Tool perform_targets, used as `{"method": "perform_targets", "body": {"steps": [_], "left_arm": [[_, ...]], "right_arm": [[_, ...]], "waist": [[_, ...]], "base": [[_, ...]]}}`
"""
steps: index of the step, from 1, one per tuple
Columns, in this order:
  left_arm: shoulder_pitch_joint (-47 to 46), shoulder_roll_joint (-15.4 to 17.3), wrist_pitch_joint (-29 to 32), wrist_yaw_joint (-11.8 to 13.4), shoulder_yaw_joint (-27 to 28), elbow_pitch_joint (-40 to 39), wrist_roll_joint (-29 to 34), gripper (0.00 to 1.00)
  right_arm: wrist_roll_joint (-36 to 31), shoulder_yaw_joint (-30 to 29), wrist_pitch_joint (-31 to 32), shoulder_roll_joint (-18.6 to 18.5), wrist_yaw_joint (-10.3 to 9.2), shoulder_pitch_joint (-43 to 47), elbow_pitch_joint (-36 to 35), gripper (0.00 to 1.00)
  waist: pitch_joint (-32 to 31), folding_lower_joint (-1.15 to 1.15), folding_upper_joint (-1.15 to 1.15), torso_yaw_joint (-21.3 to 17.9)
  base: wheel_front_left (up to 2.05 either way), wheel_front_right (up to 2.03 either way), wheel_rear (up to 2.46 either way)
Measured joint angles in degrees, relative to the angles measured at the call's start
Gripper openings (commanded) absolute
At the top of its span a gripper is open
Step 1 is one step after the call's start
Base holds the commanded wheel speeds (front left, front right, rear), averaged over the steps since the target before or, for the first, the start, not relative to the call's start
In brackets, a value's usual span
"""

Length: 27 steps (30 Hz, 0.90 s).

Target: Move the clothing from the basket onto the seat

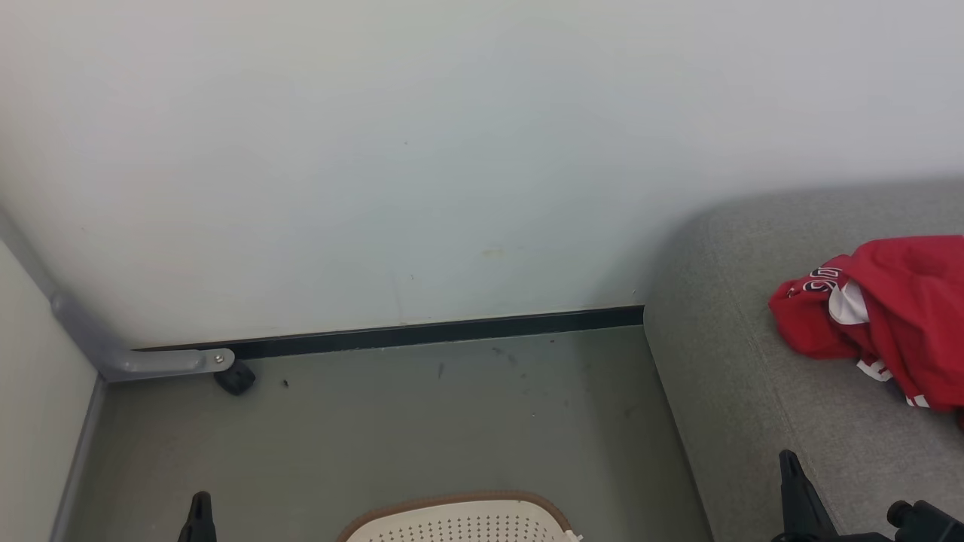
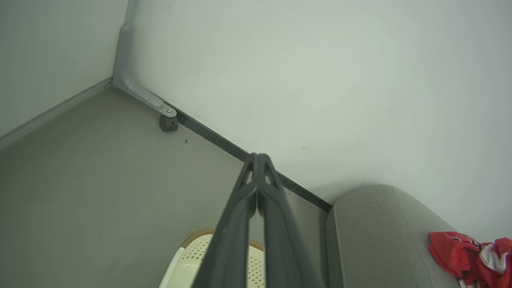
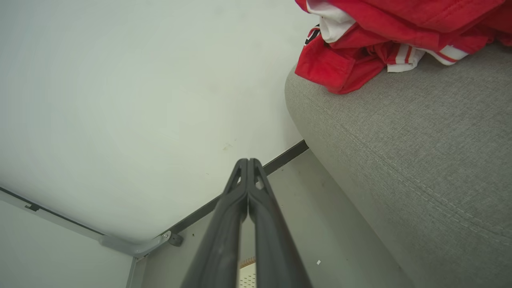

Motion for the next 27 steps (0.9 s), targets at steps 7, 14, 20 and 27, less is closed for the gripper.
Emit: {"method": "perform_targets", "body": {"steps": [7,14,20,27], "left_arm": [[-0.83,-0.26,1.46,-1.12,0.46,0.55,-4.95,0.00],[-2.02,-0.70,2.86,-2.13,0.94,1.36,-10.51,0.00],[-2.48,-0.98,3.91,-3.00,1.42,2.08,-15.05,0.00],[-3.21,-1.26,5.31,-4.01,2.12,2.65,-20.02,0.00]], "right_arm": [[5.93,-1.75,1.54,0.26,0.98,-0.90,0.56,0.00],[11.65,-3.47,3.03,0.71,2.01,-0.94,1.20,0.00],[16.68,-4.97,4.24,1.05,2.96,-1.16,2.03,0.00],[22.32,-6.66,5.60,1.35,3.96,-2.10,2.48,0.00]], "waist": [[-0.07,0.00,0.00,0.19],[-0.14,0.00,0.00,0.38],[-0.21,0.00,0.00,0.54],[-0.28,0.00,0.00,0.73]], "base": [[0.00,0.00,0.00],[0.00,0.00,0.00],[0.00,0.00,0.00],[0.00,0.00,0.00]]}}
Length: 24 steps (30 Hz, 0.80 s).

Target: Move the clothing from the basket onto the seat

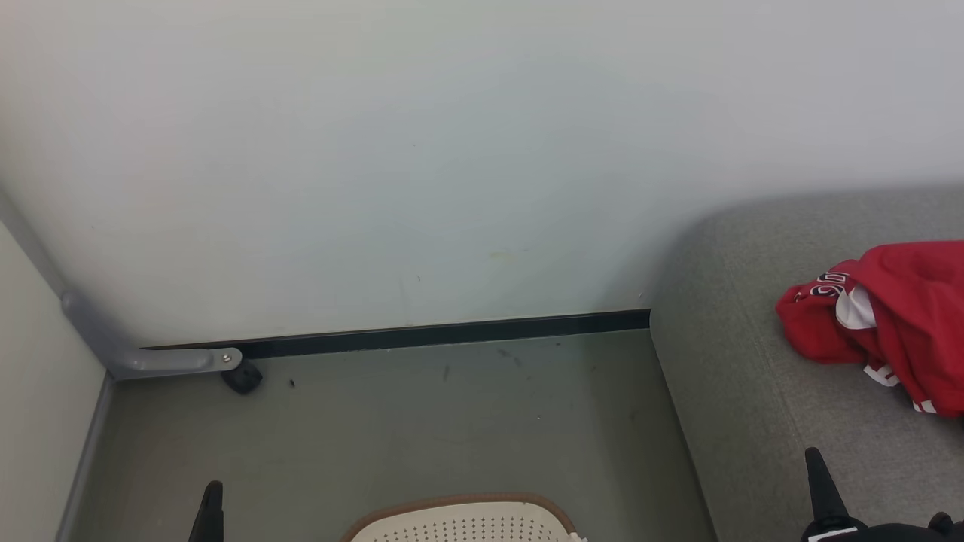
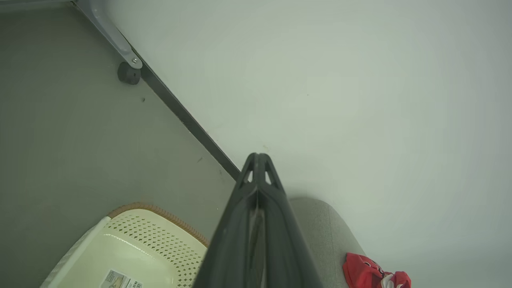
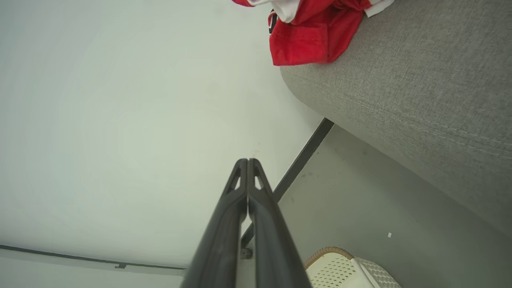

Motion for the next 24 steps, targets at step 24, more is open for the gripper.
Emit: {"method": "perform_targets", "body": {"steps": [24], "left_arm": [[-3.49,-0.83,4.61,-3.65,1.86,2.77,-19.22,0.00]], "right_arm": [[20.59,-6.01,5.23,1.37,3.60,-1.18,2.66,0.00]], "waist": [[-0.26,0.00,0.00,0.67]], "base": [[0.00,0.00,0.00]]}}
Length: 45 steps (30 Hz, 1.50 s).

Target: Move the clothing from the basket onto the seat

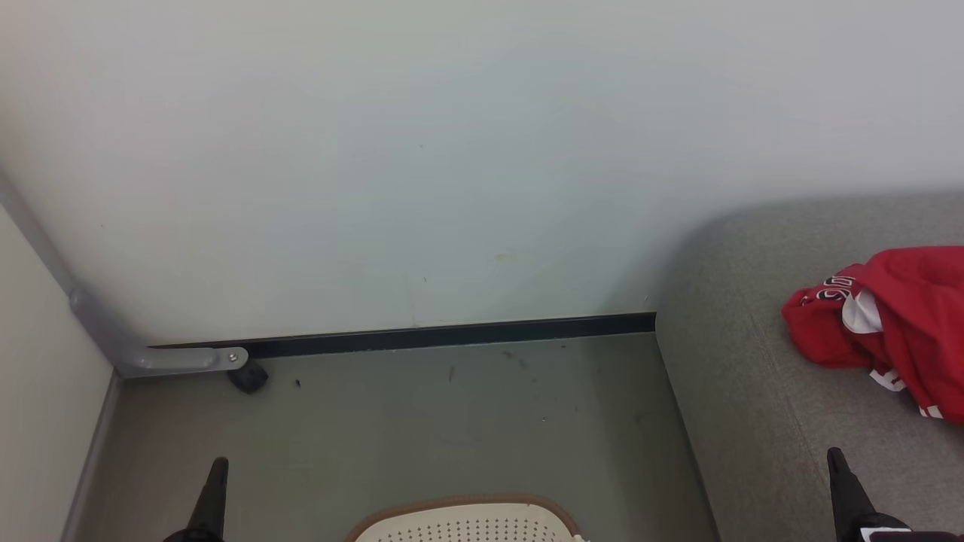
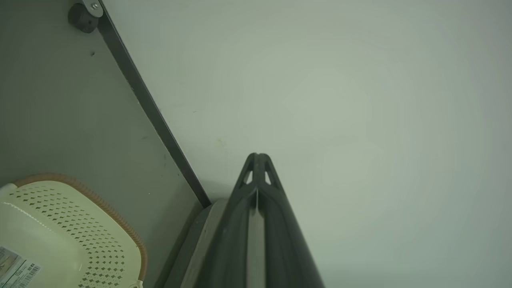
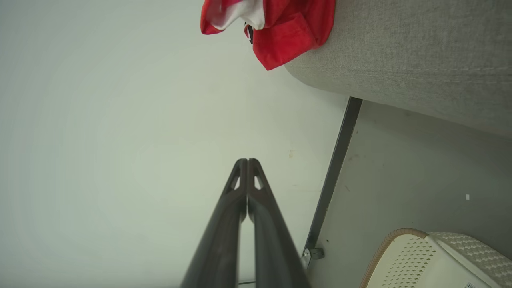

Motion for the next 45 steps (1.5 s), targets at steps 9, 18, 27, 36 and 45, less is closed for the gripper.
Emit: {"method": "perform_targets", "body": {"steps": [9,18,27,36,45], "left_arm": [[-1.09,-0.58,1.49,-1.33,0.51,0.77,-6.03,0.00],[-1.08,-0.66,1.49,-1.33,0.53,0.85,-6.47,0.00],[-1.08,-0.68,1.49,-1.33,0.53,0.86,-6.51,0.00],[-1.08,-0.69,1.49,-1.33,0.53,0.87,-6.51,0.00],[-1.08,-0.70,1.49,-1.33,0.53,0.88,-6.53,0.00]], "right_arm": [[6.75,-1.98,1.72,0.38,1.21,-0.66,0.87,0.00],[6.78,-2.02,1.72,0.43,1.26,-1.07,0.88,0.00],[6.78,-2.02,1.72,0.43,1.26,-1.07,0.88,0.00],[6.78,-2.02,1.72,0.44,1.26,-1.07,0.88,0.00],[6.79,-2.02,1.72,0.44,1.26,-1.07,0.87,0.00]], "waist": [[-0.08,0.00,0.00,0.21],[-0.08,0.00,0.00,0.21],[-0.08,0.00,0.00,0.21],[-0.08,0.00,0.00,0.21],[-0.08,0.00,0.00,0.21]], "base": [[0.00,0.00,0.00],[0.00,0.00,0.00],[0.00,0.00,0.00],[0.00,0.00,0.00],[0.00,0.00,0.00]]}}
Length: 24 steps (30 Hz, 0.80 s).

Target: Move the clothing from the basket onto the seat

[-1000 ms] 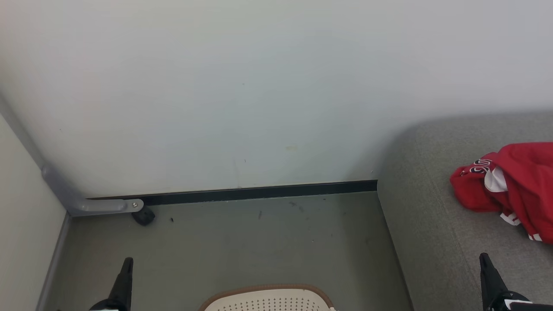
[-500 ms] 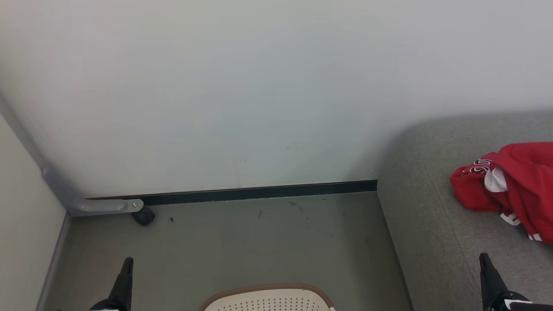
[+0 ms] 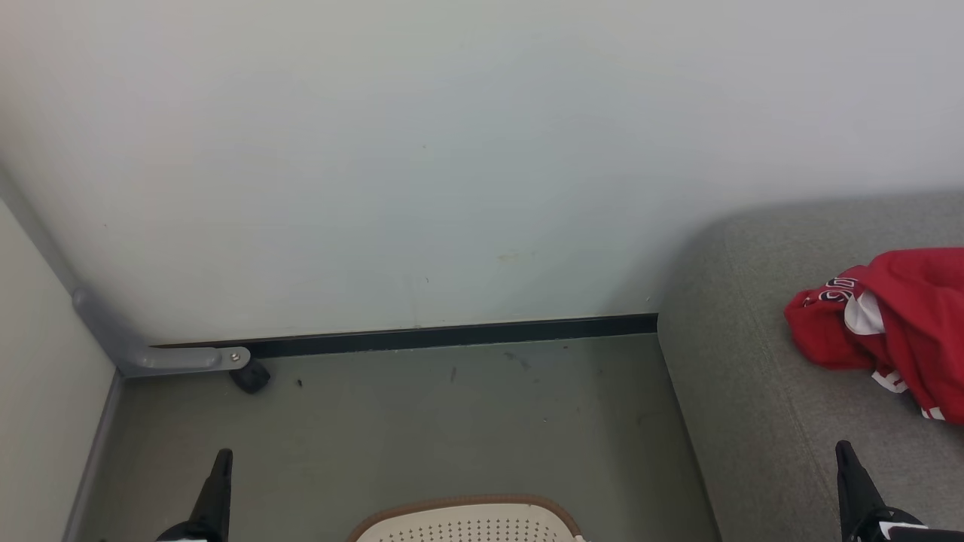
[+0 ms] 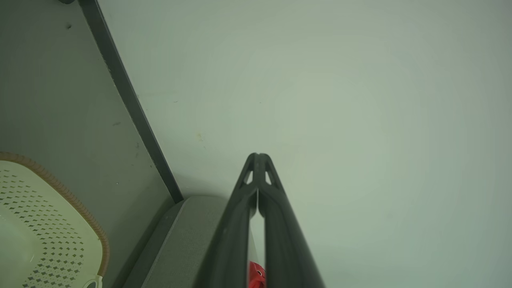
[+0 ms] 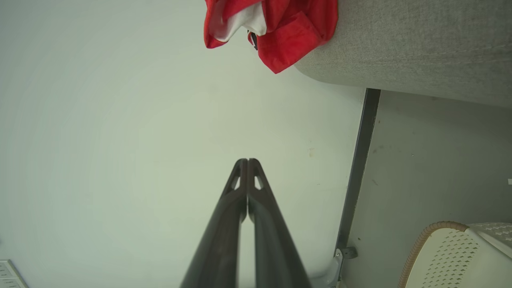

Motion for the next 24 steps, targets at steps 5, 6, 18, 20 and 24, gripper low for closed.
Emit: {"method": "perform_targets", "body": {"steps": [5,6,18,20,24], "left_arm": [[0.00,0.00,0.00,0.00,0.00,0.01,0.00,0.00],[0.00,0.00,0.00,0.00,0.00,0.01,0.00,0.00],[0.00,-0.01,0.00,0.00,-0.01,0.02,0.00,0.00],[0.00,-0.01,0.00,0.00,-0.01,0.02,0.00,0.00],[0.00,-0.02,0.00,0.00,-0.01,0.02,0.00,0.00]], "right_arm": [[0.00,0.01,0.00,0.00,0.00,0.00,0.00,0.00],[0.00,0.01,0.00,0.00,0.00,0.00,0.00,0.00],[0.00,0.01,0.00,0.00,0.00,0.00,-0.01,0.00],[0.00,0.01,0.00,0.00,0.00,0.00,-0.01,0.00],[0.00,0.01,0.00,0.00,0.00,0.00,-0.01,0.00]], "waist": [[0.00,0.00,0.00,0.00],[0.00,0.00,0.00,0.00],[0.00,0.00,0.00,0.00],[0.00,0.00,0.00,0.00],[0.00,0.00,0.00,0.00]], "base": [[0.00,0.00,0.00],[0.00,0.00,0.00],[0.00,0.00,0.00],[0.00,0.00,0.00],[0.00,0.00,0.00]]}}
